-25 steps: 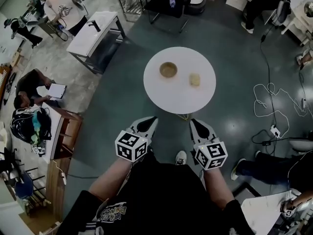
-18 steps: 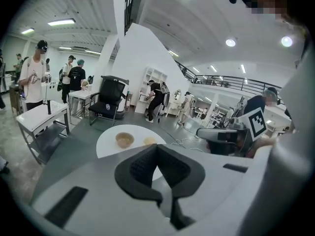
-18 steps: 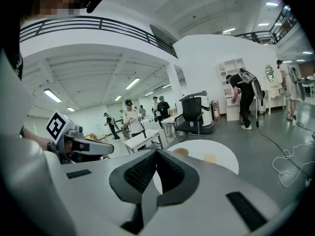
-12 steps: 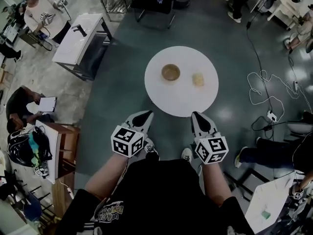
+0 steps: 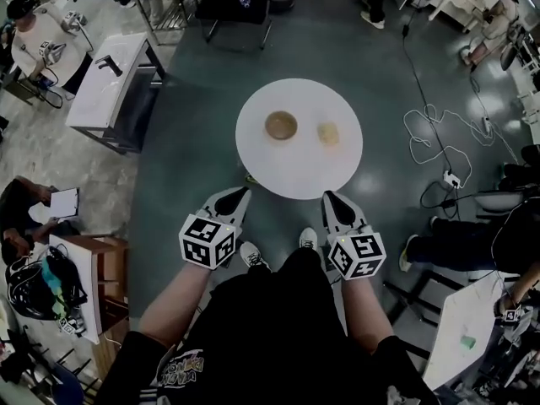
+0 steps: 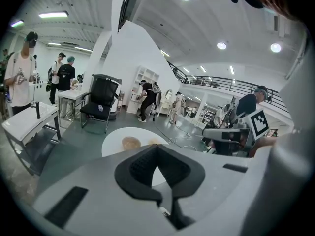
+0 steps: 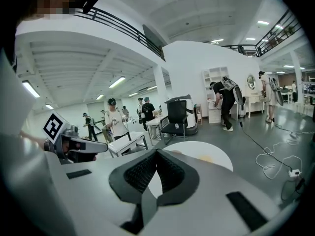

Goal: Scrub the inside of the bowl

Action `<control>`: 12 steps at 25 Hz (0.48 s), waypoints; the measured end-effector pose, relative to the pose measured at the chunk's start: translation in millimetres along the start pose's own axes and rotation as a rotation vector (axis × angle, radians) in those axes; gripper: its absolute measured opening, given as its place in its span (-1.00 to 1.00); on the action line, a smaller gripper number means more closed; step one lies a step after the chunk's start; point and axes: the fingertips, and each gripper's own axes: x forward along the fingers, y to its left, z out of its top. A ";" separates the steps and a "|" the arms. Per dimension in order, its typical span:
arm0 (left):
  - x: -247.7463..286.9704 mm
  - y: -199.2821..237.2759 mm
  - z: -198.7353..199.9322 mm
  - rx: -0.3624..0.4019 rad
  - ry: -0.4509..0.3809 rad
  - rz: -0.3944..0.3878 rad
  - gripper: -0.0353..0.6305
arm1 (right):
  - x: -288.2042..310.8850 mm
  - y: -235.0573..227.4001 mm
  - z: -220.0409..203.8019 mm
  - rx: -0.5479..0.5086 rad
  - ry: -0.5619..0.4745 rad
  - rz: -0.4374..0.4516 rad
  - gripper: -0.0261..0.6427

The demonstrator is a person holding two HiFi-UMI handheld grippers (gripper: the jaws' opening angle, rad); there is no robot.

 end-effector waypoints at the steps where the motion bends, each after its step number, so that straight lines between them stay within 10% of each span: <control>1: 0.1 0.0 1.4 0.001 -0.001 -0.002 -0.88 | 0.7 -2.6 1.3 0.000 0.000 -0.007 -0.86; 12: 24.7 6.7 10.9 -0.024 -0.002 0.035 -0.88 | 26.7 -35.4 15.5 -0.011 0.026 0.006 -0.86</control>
